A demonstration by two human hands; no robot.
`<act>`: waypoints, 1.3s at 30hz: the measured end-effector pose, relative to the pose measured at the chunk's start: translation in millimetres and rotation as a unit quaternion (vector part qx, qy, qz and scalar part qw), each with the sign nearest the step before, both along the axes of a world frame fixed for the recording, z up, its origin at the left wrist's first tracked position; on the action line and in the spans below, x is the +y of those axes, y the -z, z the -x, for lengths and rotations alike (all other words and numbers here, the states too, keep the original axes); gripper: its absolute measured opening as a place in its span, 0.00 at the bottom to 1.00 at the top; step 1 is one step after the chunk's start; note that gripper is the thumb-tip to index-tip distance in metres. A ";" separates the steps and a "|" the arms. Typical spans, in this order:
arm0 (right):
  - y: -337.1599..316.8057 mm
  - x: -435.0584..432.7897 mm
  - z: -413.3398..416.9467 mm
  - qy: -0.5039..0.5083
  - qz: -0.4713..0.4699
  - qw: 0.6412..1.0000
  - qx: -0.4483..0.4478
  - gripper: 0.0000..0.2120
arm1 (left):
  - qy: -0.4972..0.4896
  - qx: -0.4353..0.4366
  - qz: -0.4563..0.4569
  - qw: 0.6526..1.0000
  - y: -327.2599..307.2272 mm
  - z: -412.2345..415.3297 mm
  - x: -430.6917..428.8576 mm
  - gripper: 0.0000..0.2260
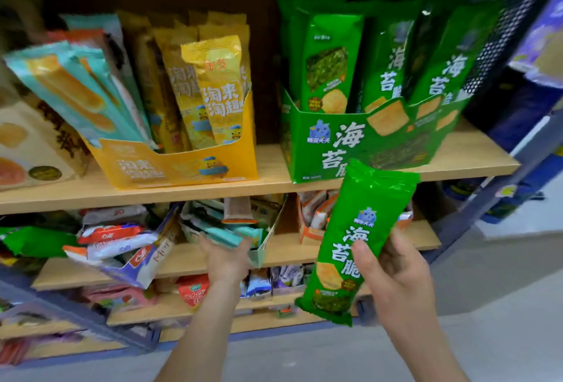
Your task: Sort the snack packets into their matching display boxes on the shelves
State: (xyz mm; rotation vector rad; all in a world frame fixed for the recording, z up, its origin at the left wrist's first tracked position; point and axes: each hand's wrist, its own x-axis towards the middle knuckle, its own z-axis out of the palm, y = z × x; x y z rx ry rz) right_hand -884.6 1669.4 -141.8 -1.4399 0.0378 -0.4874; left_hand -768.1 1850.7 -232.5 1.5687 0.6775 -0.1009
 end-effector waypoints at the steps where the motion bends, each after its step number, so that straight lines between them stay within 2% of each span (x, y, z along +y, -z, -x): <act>1: -15.7 -8.0 -0.3 0.000 -0.001 1.000 -0.019 0.09 | 0.032 -0.027 -0.043 0.998 -9.1 6.5 1.3 0.41; 4: -64.8 -33.6 -7.6 0.030 0.039 0.995 -0.090 0.20 | 0.159 -0.127 -0.124 0.971 -57.9 29.2 -12.6 0.22; 7: -116.1 -52.9 -19.4 0.079 0.061 0.979 -0.176 0.15 | 0.267 -0.330 -0.182 0.887 -123.8 45.9 -38.5 0.21; 10: -162.7 -71.8 -31.2 0.140 0.075 0.953 -0.259 0.12 | 0.235 -0.523 -0.255 0.778 -190.2 36.0 -55.8 0.13; 13: -190.5 -80.9 -46.9 0.172 0.062 0.922 -0.340 0.13 | 0.197 -0.604 -0.368 0.679 -243.6 11.0 -74.8 0.13; 14: -194.0 -80.3 -54.5 0.182 0.063 0.917 -0.349 0.14 | 0.201 -0.600 -0.392 0.668 -255.7 4.9 -82.3 0.14; 16: -193.8 -78.8 -68.5 0.179 0.068 0.921 -0.340 0.15 | 0.240 -0.548 -0.393 0.699 -273.7 -0.5 -95.2 0.21; 18: -187.2 -80.7 -78.9 0.144 0.082 0.938 -0.305 0.15 | 0.290 -0.514 -0.349 0.728 -283.7 -3.5 -100.8 0.32; 21: -183.6 -87.9 -88.5 0.050 0.171 0.956 -0.233 0.13 | 0.345 -0.544 -0.271 0.715 -300.9 -3.5 -105.0 0.40; 23: -184.1 -89.8 -94.4 -0.042 0.233 0.954 -0.185 0.14 | 0.374 -0.552 -0.239 0.706 -308.8 -2.8 -106.3 0.38; 26: -180.0 -98.6 -100.6 -0.147 0.281 0.943 -0.100 0.22 | 0.358 -0.531 -0.271 0.718 -304.9 -7.3 -101.2 0.26; 27: -179.4 -101.6 -101.7 -0.129 0.315 0.937 -0.075 0.24 | 0.340 -0.519 -0.276 0.734 -302.1 -9.7 -96.6 0.22; 29: -179.8 -105.6 -106.1 0.012 0.393 0.918 -0.046 0.24 | 0.313 -0.495 -0.277 0.762 -295.9 -12.3 -87.6 0.20; 31: -181.8 -101.2 -113.4 0.151 0.479 0.864 -0.035 0.22 | 0.307 -0.486 -0.287 0.766 -289.9 -11.1 -82.0 0.21; 32: -184.3 -95.3 -117.8 0.176 0.524 0.833 -0.021 0.24 | 0.305 -0.488 -0.292 0.764 -286.8 -9.4 -80.4 0.22; 34: -190.2 -81.9 -127.4 0.165 0.588 0.791 0.043 0.32 | 0.297 -0.496 -0.294 0.761 -281.8 -5.6 -78.9 0.23; 35: -192.7 -76.3 -132.5 0.153 0.606 0.776 0.088 0.33 | 0.291 -0.501 -0.294 0.760 -279.7 -4.6 -78.6 0.24; 37: -194.7 -67.3 -140.7 0.133 0.618 0.758 0.158 0.26 | 0.284 -0.508 -0.283 0.762 -276.8 -4.6 -78.4 0.24; 39: -192.0 -64.1 -144.1 0.156 0.619 0.752 0.163 0.14 | 0.279 -0.513 -0.267 0.767 -274.1 -4.2 -78.3 0.24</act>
